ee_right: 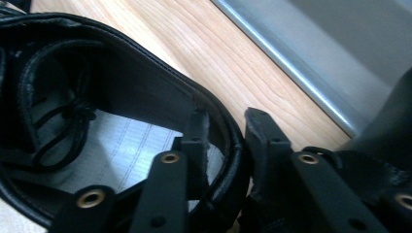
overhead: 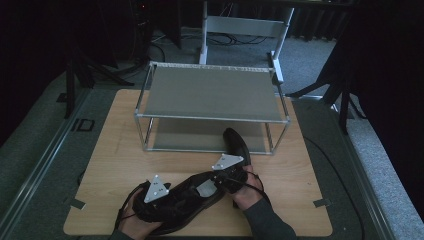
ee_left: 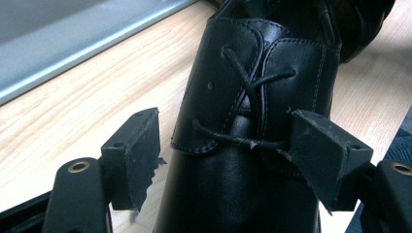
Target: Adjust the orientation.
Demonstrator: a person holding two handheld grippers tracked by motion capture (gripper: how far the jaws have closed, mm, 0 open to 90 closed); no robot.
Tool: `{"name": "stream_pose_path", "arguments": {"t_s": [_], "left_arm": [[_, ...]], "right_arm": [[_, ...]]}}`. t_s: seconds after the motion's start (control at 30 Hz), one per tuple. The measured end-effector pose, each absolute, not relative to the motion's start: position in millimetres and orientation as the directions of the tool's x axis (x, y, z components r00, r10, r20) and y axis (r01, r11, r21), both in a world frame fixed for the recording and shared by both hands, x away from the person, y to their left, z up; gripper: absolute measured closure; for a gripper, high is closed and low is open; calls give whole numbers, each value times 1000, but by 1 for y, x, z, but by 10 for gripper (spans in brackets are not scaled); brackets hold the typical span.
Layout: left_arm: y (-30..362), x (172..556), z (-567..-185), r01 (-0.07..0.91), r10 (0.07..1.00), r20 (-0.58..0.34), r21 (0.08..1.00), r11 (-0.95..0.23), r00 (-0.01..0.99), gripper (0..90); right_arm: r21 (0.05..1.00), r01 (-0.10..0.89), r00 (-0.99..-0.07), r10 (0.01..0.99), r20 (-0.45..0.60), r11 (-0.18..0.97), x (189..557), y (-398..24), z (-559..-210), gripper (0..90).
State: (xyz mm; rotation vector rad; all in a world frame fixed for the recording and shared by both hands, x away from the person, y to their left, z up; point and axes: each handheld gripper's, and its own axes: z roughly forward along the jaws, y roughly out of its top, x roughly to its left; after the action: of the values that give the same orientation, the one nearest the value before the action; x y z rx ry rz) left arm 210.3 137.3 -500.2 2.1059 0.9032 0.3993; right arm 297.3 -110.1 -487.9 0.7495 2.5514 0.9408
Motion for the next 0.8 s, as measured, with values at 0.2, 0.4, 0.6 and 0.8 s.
{"name": "stream_pose_path", "arguments": {"t_s": [0.2, 0.4, 0.6, 0.8], "left_arm": [[134, 212, -494, 443, 739, 32, 783, -437, 673, 303], [139, 210, -486, 426, 769, 50, 809, -406, 637, 384], [146, 196, -482, 418, 756, 23, 822, -387, 655, 477], [143, 193, -488, 424, 740, 17, 810, -404, 673, 551]], "right_arm": [[702, 386, -770, 628, -113, 599, 296, -113, -490, 752], [718, 417, -736, 671, -93, 557, 298, -112, -490, 752], [732, 419, -722, 686, -89, 537, 298, -109, -486, 750], [741, 439, -694, 716, -79, 508, 302, -107, -484, 750]]}}
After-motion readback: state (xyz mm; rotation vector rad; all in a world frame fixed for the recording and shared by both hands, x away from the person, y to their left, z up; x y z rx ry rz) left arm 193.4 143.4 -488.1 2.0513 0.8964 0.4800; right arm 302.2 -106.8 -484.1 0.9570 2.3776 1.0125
